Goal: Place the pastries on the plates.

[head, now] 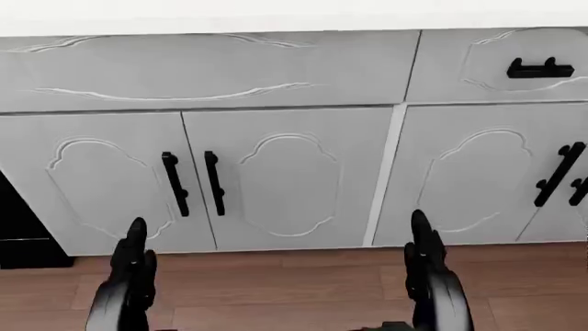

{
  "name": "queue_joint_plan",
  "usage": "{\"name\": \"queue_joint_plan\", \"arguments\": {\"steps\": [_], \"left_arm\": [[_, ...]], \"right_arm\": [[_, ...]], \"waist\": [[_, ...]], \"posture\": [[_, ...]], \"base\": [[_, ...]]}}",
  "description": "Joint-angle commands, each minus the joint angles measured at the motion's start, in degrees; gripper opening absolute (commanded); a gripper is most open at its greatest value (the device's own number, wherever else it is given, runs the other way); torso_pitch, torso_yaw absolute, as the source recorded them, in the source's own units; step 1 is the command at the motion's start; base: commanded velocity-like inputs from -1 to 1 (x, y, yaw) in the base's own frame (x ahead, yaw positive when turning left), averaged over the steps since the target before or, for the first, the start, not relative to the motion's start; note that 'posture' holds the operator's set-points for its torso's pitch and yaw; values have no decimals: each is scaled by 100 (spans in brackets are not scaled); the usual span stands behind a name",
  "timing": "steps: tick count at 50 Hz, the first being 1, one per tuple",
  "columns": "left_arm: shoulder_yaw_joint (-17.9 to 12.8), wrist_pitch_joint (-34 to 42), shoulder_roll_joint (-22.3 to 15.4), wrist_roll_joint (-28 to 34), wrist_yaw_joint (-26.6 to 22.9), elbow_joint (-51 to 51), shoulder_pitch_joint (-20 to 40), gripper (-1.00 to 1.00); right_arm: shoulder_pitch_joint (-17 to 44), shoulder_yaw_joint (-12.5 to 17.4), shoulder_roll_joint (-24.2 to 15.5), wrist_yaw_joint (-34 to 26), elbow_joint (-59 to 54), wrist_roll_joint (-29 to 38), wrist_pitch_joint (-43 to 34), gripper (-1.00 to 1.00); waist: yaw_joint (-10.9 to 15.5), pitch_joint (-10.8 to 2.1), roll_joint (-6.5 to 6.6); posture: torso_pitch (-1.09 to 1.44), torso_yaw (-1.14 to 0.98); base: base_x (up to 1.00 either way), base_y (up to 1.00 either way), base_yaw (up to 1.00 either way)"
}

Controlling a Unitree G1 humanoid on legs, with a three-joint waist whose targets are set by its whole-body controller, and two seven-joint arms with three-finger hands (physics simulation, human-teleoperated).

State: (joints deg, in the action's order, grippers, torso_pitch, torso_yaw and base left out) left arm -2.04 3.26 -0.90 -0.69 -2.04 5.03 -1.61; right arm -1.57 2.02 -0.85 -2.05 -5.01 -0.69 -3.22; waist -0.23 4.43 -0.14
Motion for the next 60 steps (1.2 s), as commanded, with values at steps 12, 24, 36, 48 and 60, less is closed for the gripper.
{"name": "queue_joint_plan", "arguments": {"steps": [12,24,36,48,60], "left_arm": [[-238,1582,-283,192,-15,-2243,976,100],[-753,3234,-1052,79,-151,-3004,2754,100],[-1199,3783,-1789,-305,-63,-3062,3722,100],[-1393,4208,-2139,-652,71,-3482,3917,100],[-1500,4085,-2351,-708,152,-3359,3939,100]], "right_arm": [[1146,222,-233,129,2037,72,-1332,100],[2450,504,-670,10,3215,-42,-2913,100],[3840,617,-1068,190,2790,-180,-3356,100],[4186,644,-1238,265,3156,-453,-3743,100],[4415,769,-1547,186,3513,-514,-4232,100]], "waist": [[48,-491,-25],[-42,-372,25],[-10,-307,225],[-1,-308,-221],[7,-238,423]], "posture": [[0,0],[0,0],[0,0],[0,0],[0,0]], "base": [[0,0,0],[19,15,0],[31,29,0],[31,30,0],[31,40,0]]}}
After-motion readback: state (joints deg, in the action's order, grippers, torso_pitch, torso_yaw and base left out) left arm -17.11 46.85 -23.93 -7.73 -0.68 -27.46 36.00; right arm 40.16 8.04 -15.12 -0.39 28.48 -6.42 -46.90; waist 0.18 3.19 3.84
